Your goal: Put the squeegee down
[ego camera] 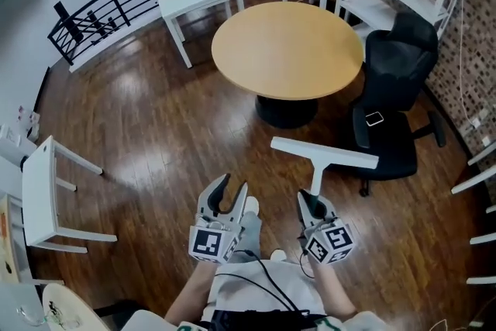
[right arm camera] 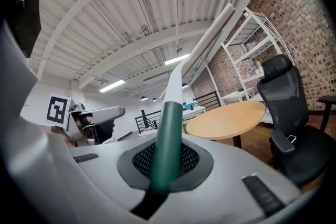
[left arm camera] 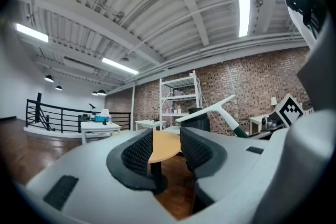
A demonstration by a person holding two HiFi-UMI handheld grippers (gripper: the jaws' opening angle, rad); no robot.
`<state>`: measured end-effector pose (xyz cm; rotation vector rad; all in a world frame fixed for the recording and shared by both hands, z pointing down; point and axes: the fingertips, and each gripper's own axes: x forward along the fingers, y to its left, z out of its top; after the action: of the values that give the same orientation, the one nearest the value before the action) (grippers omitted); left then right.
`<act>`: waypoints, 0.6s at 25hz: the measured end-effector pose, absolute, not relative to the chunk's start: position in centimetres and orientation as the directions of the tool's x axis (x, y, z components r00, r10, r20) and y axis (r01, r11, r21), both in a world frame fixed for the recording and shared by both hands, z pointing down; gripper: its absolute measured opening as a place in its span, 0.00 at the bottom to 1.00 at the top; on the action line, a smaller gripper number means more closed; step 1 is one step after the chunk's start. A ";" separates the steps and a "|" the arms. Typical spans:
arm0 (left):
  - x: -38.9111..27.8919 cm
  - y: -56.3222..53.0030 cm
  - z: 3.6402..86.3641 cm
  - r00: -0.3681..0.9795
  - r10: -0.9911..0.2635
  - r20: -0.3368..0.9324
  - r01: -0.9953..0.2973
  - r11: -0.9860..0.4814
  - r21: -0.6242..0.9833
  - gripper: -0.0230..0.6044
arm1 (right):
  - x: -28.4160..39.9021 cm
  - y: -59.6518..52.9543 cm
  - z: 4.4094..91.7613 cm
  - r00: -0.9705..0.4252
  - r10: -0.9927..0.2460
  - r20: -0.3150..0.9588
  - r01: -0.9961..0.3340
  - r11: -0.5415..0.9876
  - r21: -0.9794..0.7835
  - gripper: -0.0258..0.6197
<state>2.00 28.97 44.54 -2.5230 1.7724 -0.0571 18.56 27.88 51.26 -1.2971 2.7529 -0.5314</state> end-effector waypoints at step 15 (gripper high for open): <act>-4.8 4.3 42.3 0.473 -0.877 -0.083 -0.875 -0.479 0.076 0.29 | 8.8 3.7 49.6 -0.608 -0.778 0.158 -0.778 0.545 -0.313 0.07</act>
<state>-4.85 4.26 42.31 -2.7151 1.6151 0.1748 8.77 3.68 49.57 -1.3908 2.7613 -0.5592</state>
